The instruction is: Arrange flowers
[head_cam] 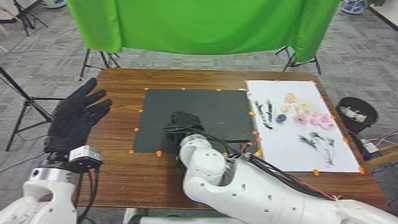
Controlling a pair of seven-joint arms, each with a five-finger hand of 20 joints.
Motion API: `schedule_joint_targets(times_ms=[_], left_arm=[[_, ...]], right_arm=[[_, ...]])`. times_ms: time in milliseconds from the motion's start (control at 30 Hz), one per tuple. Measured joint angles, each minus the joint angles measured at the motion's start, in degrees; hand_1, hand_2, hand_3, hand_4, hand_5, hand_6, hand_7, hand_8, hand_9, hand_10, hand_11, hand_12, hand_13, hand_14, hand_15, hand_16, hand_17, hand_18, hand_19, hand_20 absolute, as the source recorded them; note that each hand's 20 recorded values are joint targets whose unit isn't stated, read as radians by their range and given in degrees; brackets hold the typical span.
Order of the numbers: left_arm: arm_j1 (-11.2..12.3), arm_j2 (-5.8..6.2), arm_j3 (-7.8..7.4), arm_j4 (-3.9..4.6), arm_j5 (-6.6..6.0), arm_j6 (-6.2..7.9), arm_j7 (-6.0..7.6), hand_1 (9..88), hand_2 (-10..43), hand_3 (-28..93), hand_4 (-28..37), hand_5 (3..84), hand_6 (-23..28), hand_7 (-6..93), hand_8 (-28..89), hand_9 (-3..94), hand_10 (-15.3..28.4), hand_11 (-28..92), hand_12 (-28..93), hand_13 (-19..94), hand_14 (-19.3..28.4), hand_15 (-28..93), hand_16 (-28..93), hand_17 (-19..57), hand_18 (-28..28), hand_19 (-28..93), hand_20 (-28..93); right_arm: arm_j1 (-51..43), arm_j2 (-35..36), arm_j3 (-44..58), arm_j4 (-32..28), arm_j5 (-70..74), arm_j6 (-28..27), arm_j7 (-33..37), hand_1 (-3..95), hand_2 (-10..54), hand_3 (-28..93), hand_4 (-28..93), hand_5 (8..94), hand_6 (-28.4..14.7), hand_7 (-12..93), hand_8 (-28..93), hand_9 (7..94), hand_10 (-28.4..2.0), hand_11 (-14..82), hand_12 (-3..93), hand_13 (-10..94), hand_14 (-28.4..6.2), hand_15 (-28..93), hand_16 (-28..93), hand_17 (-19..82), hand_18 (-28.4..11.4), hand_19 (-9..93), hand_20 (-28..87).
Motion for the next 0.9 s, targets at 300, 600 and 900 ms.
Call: schedule_joint_targets(times_ms=[300,600,900], left_arm=[[-0.69,1.74,0.72,-0.31,-0.35,0.8,1.23,32.1,7.9,63,-17.6,34.5,8.2,9.9,-8,28.4,16.8,25,10,17,21.0,50,-10,-9.9,20.2,41,9],[-0.71,2.13,-0.1,-0.47,-0.4,0.86,1.43,32.5,8.2,63,-17.8,34.4,8.2,10.3,-8,29.5,16.9,26,10,19,22.2,51,-10,-10.1,21.1,42,9],[-0.65,2.08,-0.78,-0.55,-0.22,0.92,1.29,32.6,8.7,63,-18.2,34.4,8.1,11.5,-8,31.0,17.2,25,12,21,23.6,51,-8,-10.5,22.1,43,8]], right_arm=[[0.0,-1.74,0.38,0.34,1.47,0.13,-0.62,49.7,-9.5,74,-17,78.8,-2.4,35,20,79.1,-13.1,54.4,36.1,78,-8.8,81,23,31,-20.7,75,16],[1.2,-1.86,-0.66,0.25,2.98,1.41,-0.03,48.1,-9.5,73,-17,77.7,-3.4,34,20,77.5,-14.0,54.5,35.2,77,-9.6,81,23,30,-22.0,74,17],[2.24,-1.41,-2.23,0.1,3.18,2.31,1.37,44.7,-9.5,74,-15,76.8,-4.2,34,20,76.2,-15.6,56.0,33.4,76,-10.8,82,22,30,-23.8,73,18]])
